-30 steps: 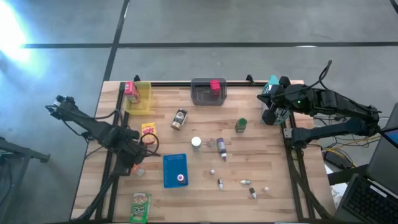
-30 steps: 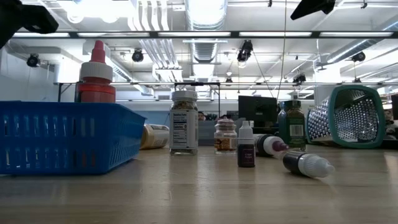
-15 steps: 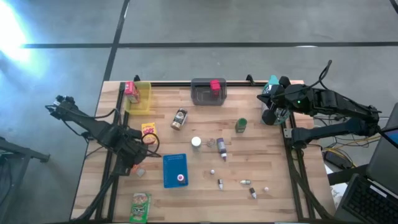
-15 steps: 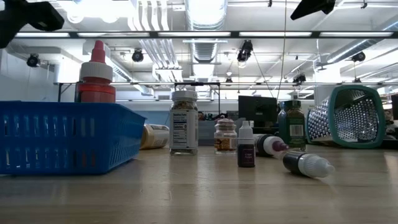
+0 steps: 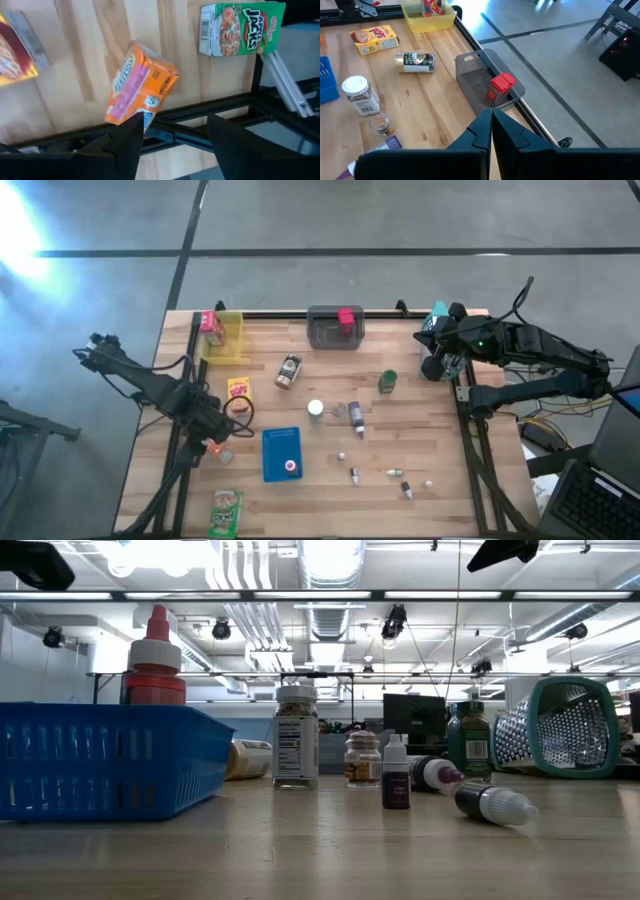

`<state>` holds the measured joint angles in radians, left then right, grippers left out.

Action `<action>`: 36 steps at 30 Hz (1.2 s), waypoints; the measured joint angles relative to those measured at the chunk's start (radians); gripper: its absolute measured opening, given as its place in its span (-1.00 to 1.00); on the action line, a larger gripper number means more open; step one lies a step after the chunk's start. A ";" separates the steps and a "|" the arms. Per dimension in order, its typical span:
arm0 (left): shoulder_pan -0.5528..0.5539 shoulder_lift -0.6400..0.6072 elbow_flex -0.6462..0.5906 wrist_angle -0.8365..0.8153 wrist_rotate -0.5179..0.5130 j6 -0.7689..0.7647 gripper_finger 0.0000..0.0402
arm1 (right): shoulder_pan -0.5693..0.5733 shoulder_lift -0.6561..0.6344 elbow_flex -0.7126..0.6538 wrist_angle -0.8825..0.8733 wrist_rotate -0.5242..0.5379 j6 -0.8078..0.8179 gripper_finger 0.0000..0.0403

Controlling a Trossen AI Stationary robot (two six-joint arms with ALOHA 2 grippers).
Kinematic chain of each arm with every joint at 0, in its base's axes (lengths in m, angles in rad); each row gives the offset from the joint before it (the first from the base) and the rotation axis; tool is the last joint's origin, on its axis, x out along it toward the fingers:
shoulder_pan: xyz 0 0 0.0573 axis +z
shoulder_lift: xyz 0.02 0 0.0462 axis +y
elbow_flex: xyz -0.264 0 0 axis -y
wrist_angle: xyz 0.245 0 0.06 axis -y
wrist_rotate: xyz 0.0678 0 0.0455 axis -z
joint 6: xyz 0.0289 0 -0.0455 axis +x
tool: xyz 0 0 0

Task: Pick & Place Kitchen Items
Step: Put the orange cereal box into the yellow bin

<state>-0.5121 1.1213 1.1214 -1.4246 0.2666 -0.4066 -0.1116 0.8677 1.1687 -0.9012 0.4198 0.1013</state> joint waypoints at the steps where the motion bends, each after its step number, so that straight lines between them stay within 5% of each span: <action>1: 0.000 0.000 0.003 0.000 -0.025 0.033 0.11 | 0.000 0.000 0.000 0.000 0.000 -0.001 -0.96; 13: 0.000 -0.002 0.005 -0.050 -0.086 0.657 0.11 | 0.000 0.000 0.000 0.000 0.000 0.000 -0.96; 23: 0.000 0.000 0.002 -0.013 -0.201 0.635 0.11 | 0.000 0.000 0.000 0.000 0.000 -0.004 -0.96; 36: 0.000 0.000 0.002 -0.012 -0.201 0.528 0.11 | 0.000 0.000 0.000 0.000 0.000 -0.002 -0.96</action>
<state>-0.5124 1.1213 1.1233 -1.4364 0.0654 0.1211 -0.1118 0.8677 1.1687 -0.9009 0.4198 0.0989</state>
